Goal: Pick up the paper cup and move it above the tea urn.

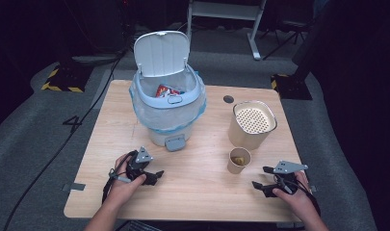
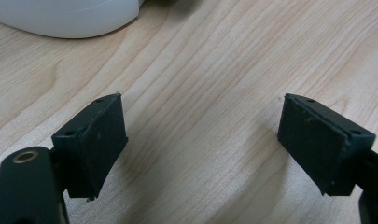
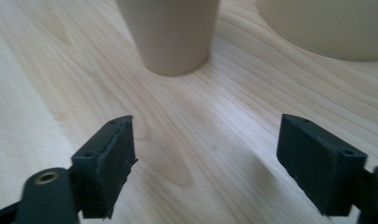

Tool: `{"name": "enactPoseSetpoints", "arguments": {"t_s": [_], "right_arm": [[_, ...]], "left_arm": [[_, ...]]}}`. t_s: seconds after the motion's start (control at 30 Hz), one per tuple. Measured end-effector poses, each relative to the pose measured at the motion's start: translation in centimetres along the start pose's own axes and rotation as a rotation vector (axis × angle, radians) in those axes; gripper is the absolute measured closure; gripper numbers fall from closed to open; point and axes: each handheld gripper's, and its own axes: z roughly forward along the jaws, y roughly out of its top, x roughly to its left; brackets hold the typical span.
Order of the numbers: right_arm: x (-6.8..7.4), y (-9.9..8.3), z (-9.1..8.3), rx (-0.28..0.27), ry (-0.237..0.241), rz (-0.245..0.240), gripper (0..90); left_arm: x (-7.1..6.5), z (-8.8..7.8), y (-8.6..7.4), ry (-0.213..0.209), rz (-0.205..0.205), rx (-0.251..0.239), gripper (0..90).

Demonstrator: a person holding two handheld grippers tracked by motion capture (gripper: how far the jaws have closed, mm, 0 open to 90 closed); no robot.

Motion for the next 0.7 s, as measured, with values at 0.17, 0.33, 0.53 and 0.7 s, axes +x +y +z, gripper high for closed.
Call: {"name": "enactPoseSetpoints", "arguments": {"t_s": [0.17, 0.33, 0.53, 0.7], "right_arm": [[0.4, 1.0, 0.0, -0.028, 0.036, 0.030, 15.9], [0.8, 2.2, 0.2, -0.025, 0.038, -0.003, 17.3], [1.2, 3.8, 1.4, -0.031, 0.038, -0.034, 18.5], [0.8, 4.4, 2.6, -0.046, 0.054, -0.012, 18.4]], "left_arm": [[0.4, 0.0, 0.0, -0.002, 0.011, 0.005, 15.1], [0.7, 0.0, 0.1, -0.008, 0.009, 0.003, 15.0], [0.8, 0.0, 0.1, -0.012, 0.016, 0.005, 15.0], [0.9, 0.0, 0.1, -0.018, 0.026, 0.005, 15.0]]}}
